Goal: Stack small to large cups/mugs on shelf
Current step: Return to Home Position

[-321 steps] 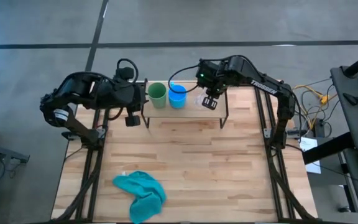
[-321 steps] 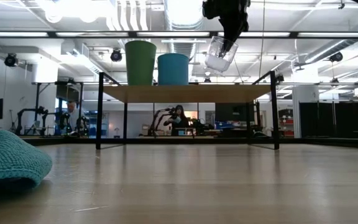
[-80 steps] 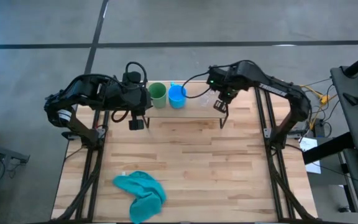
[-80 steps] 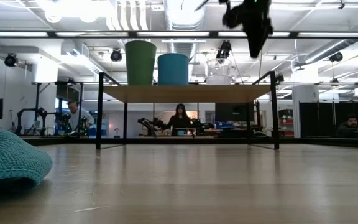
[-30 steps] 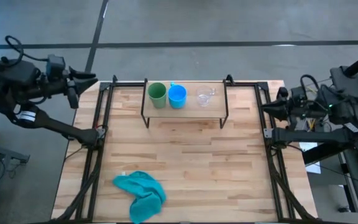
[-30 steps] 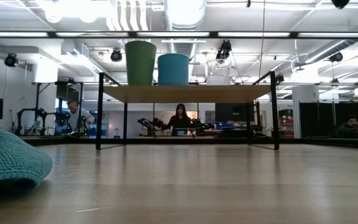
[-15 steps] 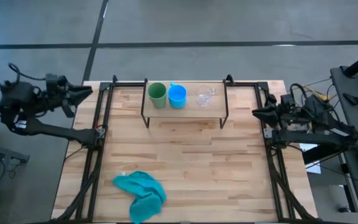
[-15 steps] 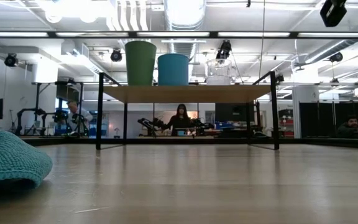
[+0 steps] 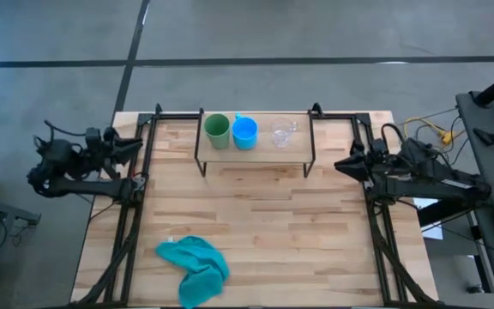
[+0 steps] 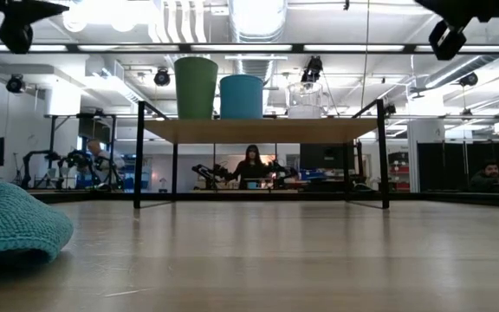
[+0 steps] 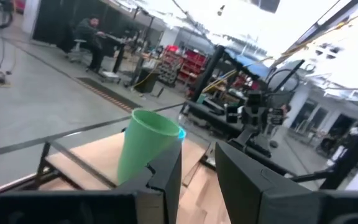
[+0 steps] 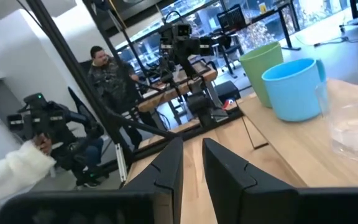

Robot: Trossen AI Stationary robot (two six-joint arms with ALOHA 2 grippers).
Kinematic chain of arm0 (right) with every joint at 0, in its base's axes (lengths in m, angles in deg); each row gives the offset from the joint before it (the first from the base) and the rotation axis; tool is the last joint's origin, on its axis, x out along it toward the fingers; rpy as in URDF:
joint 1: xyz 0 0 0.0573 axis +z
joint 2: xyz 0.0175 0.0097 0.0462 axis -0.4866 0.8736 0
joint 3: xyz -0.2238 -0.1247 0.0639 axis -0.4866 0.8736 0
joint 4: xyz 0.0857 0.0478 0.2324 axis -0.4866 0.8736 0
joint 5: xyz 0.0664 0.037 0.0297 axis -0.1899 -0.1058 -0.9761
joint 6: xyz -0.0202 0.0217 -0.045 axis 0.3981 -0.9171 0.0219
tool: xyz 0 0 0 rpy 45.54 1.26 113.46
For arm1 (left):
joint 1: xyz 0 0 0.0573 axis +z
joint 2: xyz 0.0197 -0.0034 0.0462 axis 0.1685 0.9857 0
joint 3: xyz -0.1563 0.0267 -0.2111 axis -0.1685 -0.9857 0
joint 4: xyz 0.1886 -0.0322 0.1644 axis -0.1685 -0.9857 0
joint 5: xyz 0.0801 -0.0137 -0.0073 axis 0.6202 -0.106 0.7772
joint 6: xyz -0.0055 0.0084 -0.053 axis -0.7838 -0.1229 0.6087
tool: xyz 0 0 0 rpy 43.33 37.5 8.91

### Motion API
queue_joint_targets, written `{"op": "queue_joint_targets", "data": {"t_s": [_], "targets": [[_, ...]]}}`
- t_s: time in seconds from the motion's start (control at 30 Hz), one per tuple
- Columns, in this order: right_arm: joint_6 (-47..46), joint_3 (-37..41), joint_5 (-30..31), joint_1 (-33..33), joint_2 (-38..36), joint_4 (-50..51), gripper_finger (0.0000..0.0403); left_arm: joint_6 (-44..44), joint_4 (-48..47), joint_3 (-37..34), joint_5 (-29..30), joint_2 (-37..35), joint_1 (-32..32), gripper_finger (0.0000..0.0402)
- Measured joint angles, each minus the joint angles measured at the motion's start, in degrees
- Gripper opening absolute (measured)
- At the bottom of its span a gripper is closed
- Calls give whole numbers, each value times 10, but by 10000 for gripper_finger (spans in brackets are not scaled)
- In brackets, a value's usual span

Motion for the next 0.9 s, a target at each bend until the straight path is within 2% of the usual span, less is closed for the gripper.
{"op": "queue_joint_targets", "data": {"t_s": [0.1, 0.33, 0.7, 0.9], "targets": [[-3, 26, 0, 0, 0, -33, 57, 1, 2, -31, -5, -6, 0, 84], [-13, 81, -2, 0, 0, -122, 57, 9, 9, -39, -26, 13, 0, 84], [-20, 166, -7, 0, 0, -253, 57, 16, 104, -130, -38, -7, 0, 84], [-35, 190, -21, 0, 0, -274, 57, 16, 211, -207, -57, -7, 0, 84]]}}
